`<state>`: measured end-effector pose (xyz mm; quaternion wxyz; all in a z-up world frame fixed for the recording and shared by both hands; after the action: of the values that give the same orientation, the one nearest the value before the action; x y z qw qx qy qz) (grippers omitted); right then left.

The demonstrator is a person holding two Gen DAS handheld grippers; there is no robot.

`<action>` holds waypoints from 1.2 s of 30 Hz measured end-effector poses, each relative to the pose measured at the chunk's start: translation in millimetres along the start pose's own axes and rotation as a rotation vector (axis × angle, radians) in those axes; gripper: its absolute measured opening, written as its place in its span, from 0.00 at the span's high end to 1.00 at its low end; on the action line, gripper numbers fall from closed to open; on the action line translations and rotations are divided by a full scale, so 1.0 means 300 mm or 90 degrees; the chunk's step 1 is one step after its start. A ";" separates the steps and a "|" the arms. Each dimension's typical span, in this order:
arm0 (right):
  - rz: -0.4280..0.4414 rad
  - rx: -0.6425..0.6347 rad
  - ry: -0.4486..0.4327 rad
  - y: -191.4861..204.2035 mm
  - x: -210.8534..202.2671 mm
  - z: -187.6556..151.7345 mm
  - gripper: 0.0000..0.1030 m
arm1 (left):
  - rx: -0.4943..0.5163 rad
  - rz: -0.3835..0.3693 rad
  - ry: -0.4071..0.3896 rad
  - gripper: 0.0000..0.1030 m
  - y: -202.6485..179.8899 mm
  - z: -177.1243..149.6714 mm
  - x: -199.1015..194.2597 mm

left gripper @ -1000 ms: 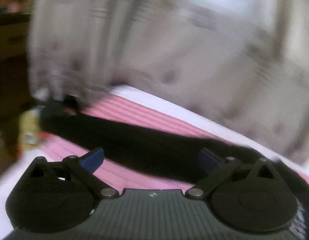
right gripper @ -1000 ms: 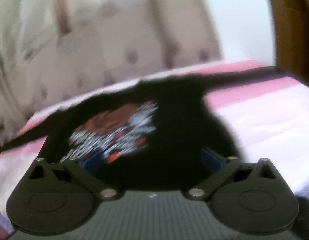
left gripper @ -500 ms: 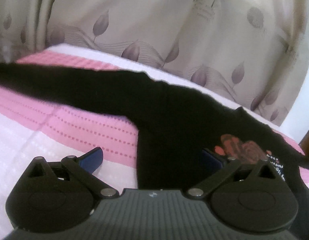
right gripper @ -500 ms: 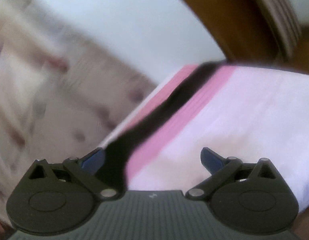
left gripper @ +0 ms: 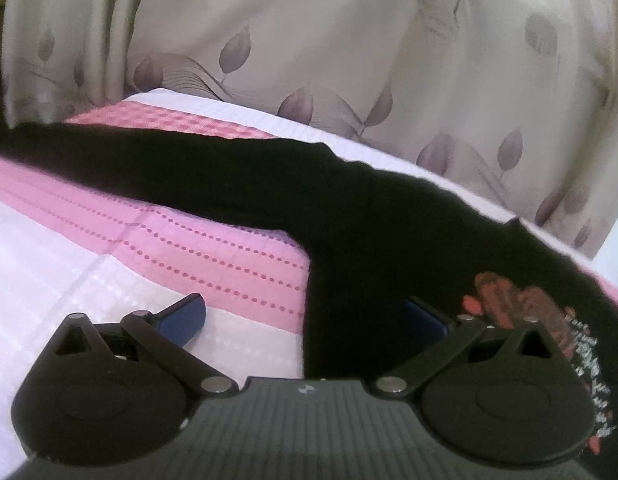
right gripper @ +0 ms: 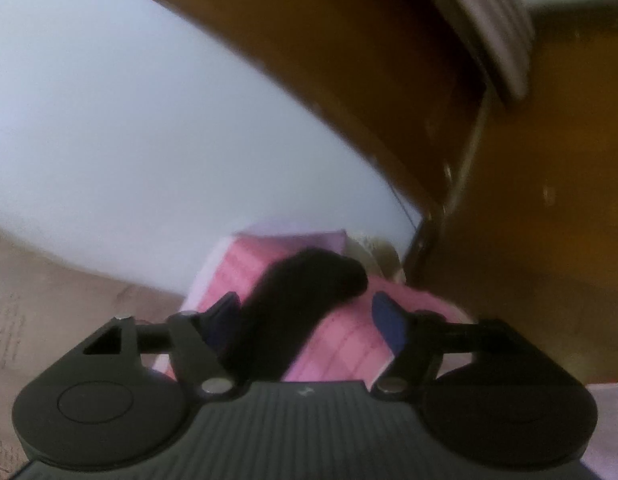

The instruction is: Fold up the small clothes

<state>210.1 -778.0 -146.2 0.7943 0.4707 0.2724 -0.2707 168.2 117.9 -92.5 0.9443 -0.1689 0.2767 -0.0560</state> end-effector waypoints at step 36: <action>0.396 -0.153 0.073 0.913 -0.438 -0.742 0.89 | -0.130 -0.088 -0.086 0.00 0.108 -0.002 -0.055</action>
<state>265.9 -443.6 17.7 0.8721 0.4486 0.1900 0.0455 154.4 151.2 -96.0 0.9326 -0.2859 0.2048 -0.0810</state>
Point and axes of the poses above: each gripper's, at about its wrist camera, not at the fingertips, and x roughly the way its jaws point, y to its left, z to its top, the point moved 1 cm from there along x, roughly the way its jaws point, and after that the axes turned 14 degrees about -z, right-handed, at the moved point
